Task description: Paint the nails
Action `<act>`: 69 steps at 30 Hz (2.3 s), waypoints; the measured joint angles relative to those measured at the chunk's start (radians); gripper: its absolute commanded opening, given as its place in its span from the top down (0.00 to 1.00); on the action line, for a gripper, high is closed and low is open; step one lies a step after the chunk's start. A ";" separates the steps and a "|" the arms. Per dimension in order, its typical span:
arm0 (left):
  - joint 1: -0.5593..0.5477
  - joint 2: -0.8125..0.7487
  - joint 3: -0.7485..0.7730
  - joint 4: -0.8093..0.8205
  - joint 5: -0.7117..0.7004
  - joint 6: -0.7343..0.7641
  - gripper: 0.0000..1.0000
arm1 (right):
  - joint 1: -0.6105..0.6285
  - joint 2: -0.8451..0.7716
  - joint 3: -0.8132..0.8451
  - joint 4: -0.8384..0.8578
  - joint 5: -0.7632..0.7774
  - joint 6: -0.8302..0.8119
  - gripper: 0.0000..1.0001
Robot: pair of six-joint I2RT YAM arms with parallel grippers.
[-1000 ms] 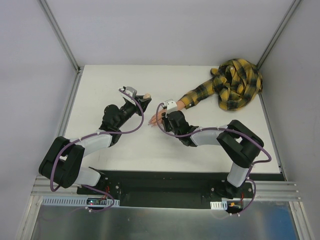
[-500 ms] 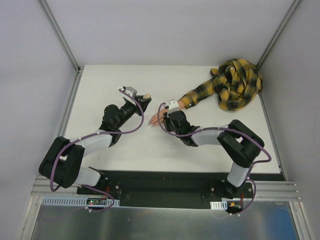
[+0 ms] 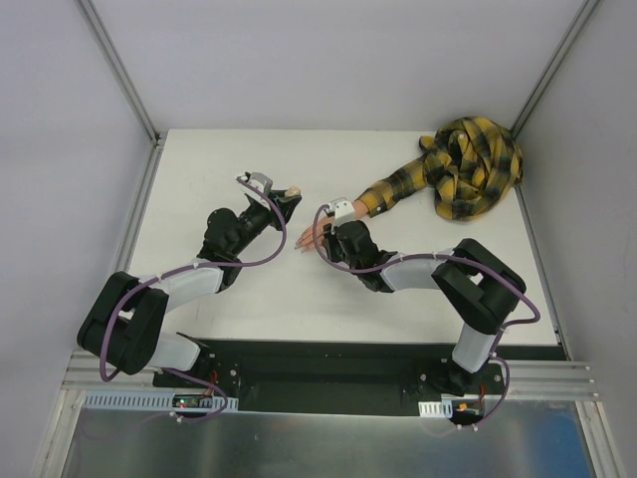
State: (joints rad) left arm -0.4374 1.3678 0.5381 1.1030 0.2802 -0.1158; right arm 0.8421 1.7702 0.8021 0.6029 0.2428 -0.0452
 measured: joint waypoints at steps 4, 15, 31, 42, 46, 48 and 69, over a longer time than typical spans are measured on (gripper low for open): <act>0.000 0.000 0.000 0.000 0.000 0.000 1.00 | -0.004 0.000 0.000 0.002 0.020 0.000 1.00; 0.000 0.000 0.000 0.000 0.000 0.000 1.00 | -0.005 -0.002 -0.001 0.006 0.037 -0.003 1.00; 0.000 0.000 0.000 0.000 0.000 0.000 1.00 | 0.015 -0.002 0.002 0.006 0.005 -0.008 0.99; 0.000 0.000 0.000 0.000 0.000 0.000 1.00 | -0.012 -0.002 0.002 0.006 0.029 -0.007 1.00; 0.000 0.000 0.000 0.000 0.000 0.000 1.00 | -0.009 -0.002 0.002 0.006 0.026 -0.008 0.99; 0.000 0.000 0.000 0.000 0.000 0.000 1.00 | -0.003 -0.002 0.002 0.006 0.021 -0.008 1.00; 0.000 0.000 0.000 0.000 0.000 0.000 1.00 | -0.020 -0.002 0.002 0.006 0.025 0.003 1.00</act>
State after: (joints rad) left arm -0.4374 1.3678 0.5381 1.1030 0.2802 -0.1154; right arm 0.8223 1.7683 0.8036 0.6094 0.2676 -0.0418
